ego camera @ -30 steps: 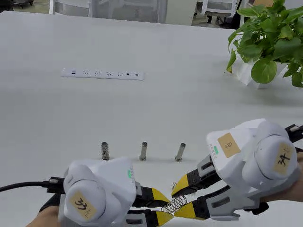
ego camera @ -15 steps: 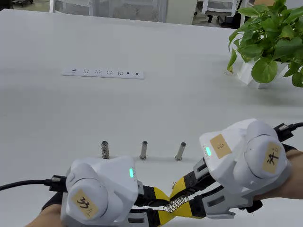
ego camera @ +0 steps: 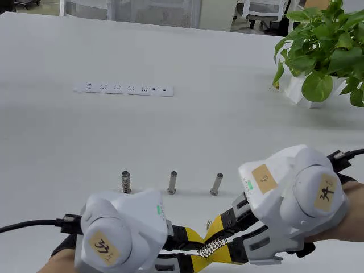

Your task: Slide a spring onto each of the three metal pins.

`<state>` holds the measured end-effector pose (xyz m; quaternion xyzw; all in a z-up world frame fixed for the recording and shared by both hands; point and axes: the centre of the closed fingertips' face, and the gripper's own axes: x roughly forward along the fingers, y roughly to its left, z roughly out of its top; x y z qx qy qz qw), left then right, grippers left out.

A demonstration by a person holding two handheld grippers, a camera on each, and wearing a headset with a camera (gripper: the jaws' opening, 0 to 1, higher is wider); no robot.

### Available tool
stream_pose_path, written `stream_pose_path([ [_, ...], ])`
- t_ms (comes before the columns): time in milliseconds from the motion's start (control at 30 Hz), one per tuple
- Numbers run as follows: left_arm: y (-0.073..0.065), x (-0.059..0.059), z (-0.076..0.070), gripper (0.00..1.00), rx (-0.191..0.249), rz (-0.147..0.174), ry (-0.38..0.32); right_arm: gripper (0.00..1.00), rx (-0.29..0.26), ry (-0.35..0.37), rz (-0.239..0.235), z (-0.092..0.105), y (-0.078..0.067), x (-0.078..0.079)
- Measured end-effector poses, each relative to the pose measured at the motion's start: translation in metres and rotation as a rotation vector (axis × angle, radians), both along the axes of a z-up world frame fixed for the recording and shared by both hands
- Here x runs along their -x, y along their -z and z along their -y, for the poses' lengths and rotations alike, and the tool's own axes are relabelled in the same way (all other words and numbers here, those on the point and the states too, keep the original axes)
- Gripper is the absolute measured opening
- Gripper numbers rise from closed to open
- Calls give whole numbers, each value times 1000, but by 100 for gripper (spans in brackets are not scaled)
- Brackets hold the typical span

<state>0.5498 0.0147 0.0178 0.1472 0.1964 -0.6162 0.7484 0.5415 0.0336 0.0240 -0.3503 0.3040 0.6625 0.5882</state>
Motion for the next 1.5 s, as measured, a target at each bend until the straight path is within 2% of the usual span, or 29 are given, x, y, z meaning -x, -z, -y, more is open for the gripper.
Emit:
stream_pose_path([
  [267, 0, 1, 1, 6, 1, 2, -3, 8, 6, -3, -6, 0, 0, 1],
  [633, -1, -6, -8, 9, 24, -12, -94, 8, -8, -17, 5, -4, -2, -4],
  [733, 1, -10, -16, 18, 28, -8, -149, 8, -2, -25, 10, -4, -1, -5],
  [933, 4, -15, -32, 31, 41, -20, -243, 8, -2, -33, 12, -5, -1, -6],
  [1167, 2, -31, -61, 51, 74, -47, -410, 8, 5, -40, 19, -6, -1, -12],
  [1233, 2, -35, -70, 57, 69, -39, -445, 8, 9, -44, 19, -7, 0, -14],
  [1300, 2, -38, -76, 67, 66, -27, -473, 8, 11, -49, 20, -8, -1, -15],
  [1367, 0, -43, -84, 76, 83, -23, -524, 8, 19, -59, 23, -9, -1, -17],
  [1500, 1, -48, -95, 89, 91, -14, -586, 8, 35, -74, 28, -10, -1, -22],
])
